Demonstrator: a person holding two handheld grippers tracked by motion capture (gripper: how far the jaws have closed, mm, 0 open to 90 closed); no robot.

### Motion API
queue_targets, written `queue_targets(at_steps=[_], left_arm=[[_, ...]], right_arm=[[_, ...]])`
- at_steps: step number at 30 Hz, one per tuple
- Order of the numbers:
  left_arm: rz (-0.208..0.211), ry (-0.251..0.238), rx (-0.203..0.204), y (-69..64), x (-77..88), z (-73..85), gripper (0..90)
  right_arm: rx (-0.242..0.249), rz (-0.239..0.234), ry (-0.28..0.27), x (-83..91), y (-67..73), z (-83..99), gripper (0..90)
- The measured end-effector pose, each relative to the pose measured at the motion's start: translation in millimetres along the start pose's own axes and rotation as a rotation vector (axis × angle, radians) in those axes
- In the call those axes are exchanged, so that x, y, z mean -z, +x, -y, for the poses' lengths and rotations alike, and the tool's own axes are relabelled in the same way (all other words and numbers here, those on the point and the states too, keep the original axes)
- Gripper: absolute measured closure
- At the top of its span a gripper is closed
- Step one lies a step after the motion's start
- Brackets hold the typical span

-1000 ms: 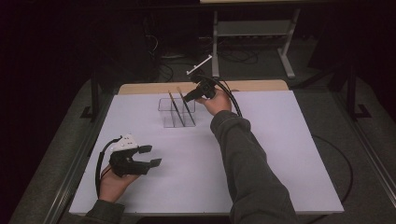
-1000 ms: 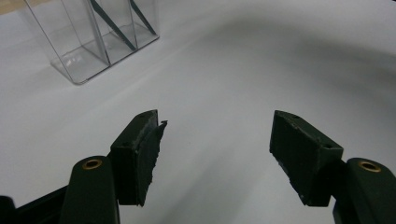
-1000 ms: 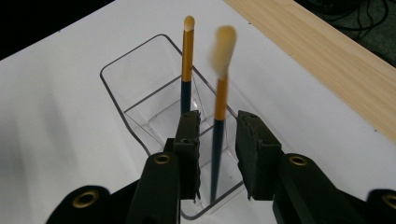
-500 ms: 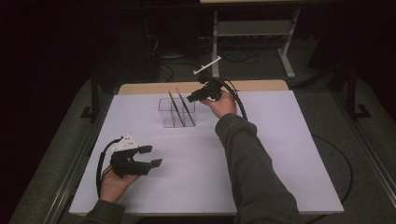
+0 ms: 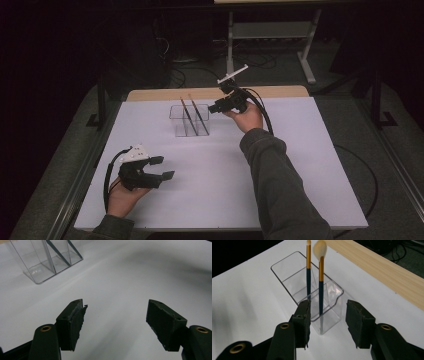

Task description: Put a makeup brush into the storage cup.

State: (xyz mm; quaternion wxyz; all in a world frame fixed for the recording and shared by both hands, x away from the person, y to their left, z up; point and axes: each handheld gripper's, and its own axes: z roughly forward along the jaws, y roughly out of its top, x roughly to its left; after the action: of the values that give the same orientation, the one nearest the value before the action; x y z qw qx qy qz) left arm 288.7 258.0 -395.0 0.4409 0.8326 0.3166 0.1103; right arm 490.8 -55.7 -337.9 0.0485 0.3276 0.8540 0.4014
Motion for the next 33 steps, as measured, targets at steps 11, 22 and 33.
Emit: queue_targets(at_steps=[11,22,33], left_arm=[[-0.007,-0.013,0.018,1.1,1.2,1.8,28.8],[-0.001,-0.031,0.034,-0.1,0.4,1.4,28.1],[-0.009,-0.024,0.024,1.8,1.5,1.5,28.0]], right_arm=[[-0.020,0.013,-0.006,11.6,1.9,17.5,47.1],[-0.026,0.025,-0.036,28.2,2.9,28.5,44.9],[-0.034,0.014,-0.046,34.8,3.5,34.9,42.5]])
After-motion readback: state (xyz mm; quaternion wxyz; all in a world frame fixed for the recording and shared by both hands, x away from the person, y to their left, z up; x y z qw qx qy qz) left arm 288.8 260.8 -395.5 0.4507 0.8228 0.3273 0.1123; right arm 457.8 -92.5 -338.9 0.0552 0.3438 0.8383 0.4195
